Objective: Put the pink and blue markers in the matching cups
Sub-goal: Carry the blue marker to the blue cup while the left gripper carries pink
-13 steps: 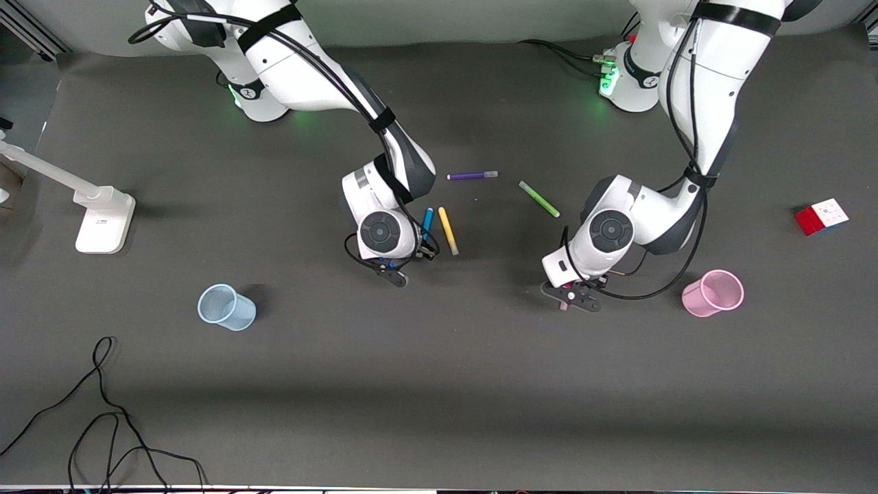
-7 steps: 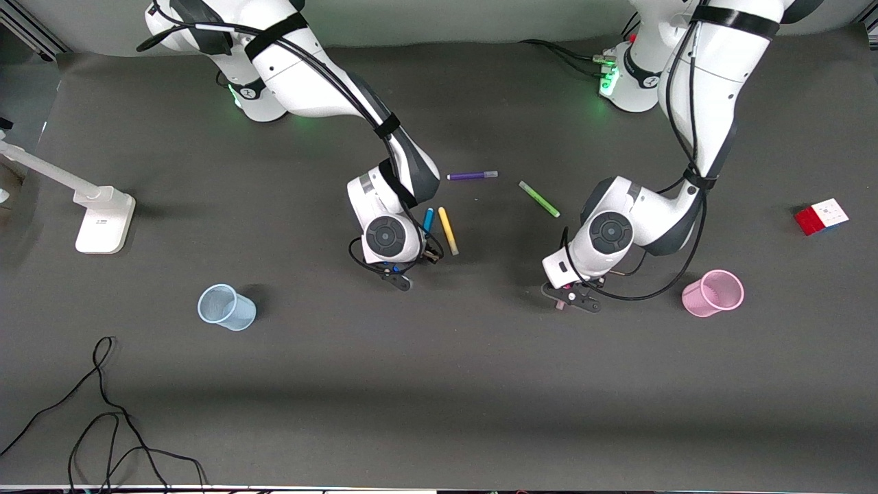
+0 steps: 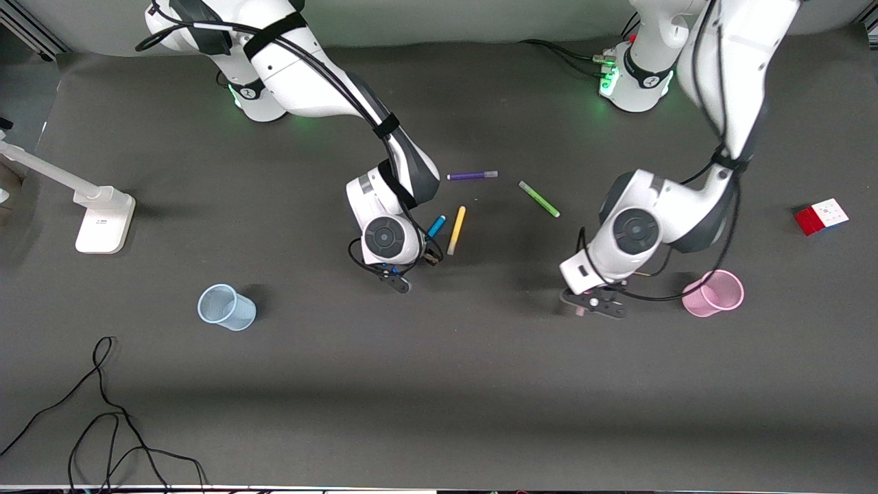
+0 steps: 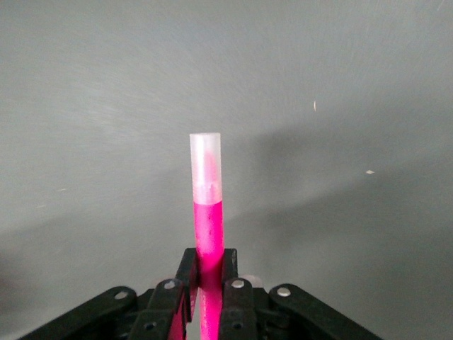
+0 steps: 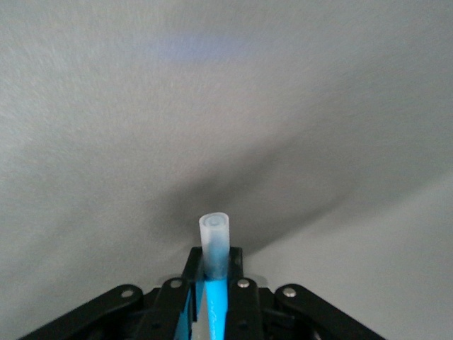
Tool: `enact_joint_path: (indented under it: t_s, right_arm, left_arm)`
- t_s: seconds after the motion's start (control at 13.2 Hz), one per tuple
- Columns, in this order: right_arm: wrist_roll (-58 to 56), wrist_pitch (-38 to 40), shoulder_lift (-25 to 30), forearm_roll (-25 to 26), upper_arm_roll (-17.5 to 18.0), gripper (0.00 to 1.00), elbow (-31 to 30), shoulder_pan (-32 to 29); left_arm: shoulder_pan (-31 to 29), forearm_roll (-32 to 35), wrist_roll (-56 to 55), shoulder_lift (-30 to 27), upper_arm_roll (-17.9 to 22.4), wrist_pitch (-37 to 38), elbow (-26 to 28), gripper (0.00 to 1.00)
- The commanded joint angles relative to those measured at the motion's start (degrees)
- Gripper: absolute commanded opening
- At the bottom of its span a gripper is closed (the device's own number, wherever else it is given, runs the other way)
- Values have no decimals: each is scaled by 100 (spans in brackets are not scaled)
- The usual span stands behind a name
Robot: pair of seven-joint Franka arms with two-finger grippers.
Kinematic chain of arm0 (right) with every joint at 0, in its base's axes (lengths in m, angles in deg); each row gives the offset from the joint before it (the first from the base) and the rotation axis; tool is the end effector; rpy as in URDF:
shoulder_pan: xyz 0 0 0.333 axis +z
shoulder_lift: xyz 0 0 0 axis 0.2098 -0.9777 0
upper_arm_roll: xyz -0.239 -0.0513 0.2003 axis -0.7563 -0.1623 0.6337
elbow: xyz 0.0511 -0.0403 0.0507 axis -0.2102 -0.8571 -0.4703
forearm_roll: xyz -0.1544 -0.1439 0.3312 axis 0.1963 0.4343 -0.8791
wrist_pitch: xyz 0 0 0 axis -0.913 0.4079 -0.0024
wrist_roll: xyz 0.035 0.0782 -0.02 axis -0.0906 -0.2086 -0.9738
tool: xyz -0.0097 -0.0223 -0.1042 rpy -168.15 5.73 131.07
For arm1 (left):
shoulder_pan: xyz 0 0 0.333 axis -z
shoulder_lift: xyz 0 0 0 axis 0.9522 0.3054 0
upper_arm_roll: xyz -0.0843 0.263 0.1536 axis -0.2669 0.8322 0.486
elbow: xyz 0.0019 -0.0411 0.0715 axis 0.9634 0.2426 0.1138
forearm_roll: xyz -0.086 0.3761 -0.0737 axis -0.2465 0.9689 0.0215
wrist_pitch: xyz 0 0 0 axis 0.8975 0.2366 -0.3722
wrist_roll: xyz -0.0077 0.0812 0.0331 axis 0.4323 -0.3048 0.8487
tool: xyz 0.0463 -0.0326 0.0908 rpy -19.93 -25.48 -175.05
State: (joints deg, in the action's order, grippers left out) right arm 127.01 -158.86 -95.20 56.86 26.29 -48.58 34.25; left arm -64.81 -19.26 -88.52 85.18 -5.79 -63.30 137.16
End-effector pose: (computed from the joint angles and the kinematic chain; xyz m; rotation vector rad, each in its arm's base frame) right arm 0.5335 0.4254 0.1859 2.8896 -1.0171 -0.4791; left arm 0.5882 -0.2102 0.2789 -3.0739 0.4731 0.0372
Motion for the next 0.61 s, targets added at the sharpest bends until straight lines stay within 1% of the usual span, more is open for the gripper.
enact_joint_path:
  t_s: [0.0, 0.23, 0.38, 0.53]
  right_arm:
    - [-100, 911, 706, -4, -411, 0, 31, -145]
    - [-697, 1947, 1287, -4, -1298, 0, 241, -145]
    - [-1345, 2913, 1568, -4, -2036, 0, 583, -145]
    - [-2092, 3688, 1797, 118, -2739, 0, 892, -127]
  left_arm:
    - [-194, -402, -40, -728, 0, 766, -29, 0]
    - [-642, -622, 22, -1107, 0, 2057, -643, 0]
    - [-1064, -728, 371, -1195, 0, 2883, -1083, 0]
    - [-1599, -816, 898, -1379, 9, 3483, -1260, 0]
